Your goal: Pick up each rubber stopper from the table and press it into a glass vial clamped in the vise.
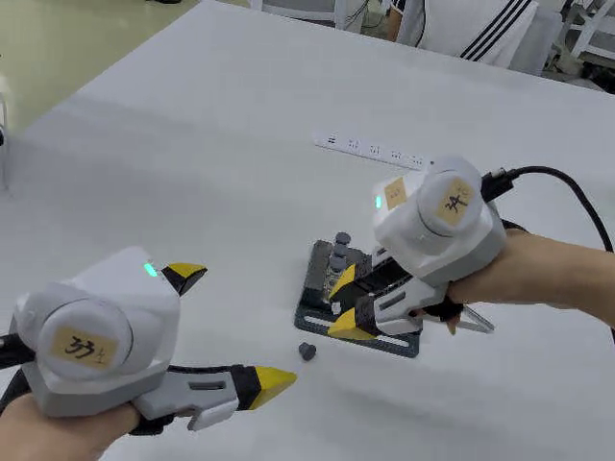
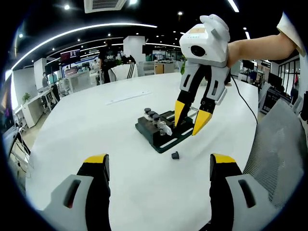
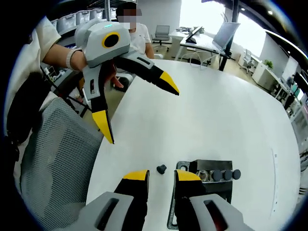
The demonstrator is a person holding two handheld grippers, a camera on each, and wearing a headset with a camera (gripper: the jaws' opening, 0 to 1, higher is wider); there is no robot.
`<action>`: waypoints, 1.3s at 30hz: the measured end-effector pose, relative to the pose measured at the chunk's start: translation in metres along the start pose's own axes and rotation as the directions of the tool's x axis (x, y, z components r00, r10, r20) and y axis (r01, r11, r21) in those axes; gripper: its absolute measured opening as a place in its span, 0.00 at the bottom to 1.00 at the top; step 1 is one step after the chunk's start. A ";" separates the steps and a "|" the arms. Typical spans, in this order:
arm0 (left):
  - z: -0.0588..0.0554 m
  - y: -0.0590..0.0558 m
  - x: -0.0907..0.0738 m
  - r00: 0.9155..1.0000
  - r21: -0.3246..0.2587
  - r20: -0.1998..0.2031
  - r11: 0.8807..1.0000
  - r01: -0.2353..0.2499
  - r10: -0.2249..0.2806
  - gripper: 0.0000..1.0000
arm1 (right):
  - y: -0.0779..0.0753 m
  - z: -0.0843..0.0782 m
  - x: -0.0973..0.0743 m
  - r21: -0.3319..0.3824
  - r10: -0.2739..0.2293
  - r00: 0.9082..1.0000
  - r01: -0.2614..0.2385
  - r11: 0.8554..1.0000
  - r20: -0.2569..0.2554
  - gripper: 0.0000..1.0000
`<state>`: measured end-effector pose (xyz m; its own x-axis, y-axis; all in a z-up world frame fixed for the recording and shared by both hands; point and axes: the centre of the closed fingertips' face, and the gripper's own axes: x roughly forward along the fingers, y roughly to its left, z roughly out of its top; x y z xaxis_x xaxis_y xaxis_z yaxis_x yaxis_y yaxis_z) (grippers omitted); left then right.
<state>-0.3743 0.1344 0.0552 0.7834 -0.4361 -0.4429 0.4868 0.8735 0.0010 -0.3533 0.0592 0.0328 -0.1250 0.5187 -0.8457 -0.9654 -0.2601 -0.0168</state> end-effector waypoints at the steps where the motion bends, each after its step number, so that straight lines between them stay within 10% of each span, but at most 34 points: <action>1: -0.002 0.000 0.000 1.000 -0.004 -0.002 1.000 -0.001 0.001 0.84 | 0.002 -0.002 0.004 -0.015 -0.002 1.000 0.002 1.000 -0.005 0.16; 9: -0.013 -0.009 -0.004 1.000 -0.019 -0.017 1.000 -0.004 0.004 0.82 | -0.001 -0.013 0.034 -0.144 -0.030 0.998 0.022 0.989 -0.058 0.11; 39: -0.019 -0.012 -0.009 1.000 -0.046 -0.025 0.999 0.001 -0.003 0.79 | -0.004 -0.020 0.053 -0.083 0.009 0.995 -0.018 0.996 -0.103 0.00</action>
<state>-0.3944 0.1316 0.0422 0.7720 -0.4328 -0.4655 0.4696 0.8819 -0.0411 -0.3514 0.0716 -0.0229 -0.1094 0.4293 -0.8965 -0.9407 -0.3360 -0.0462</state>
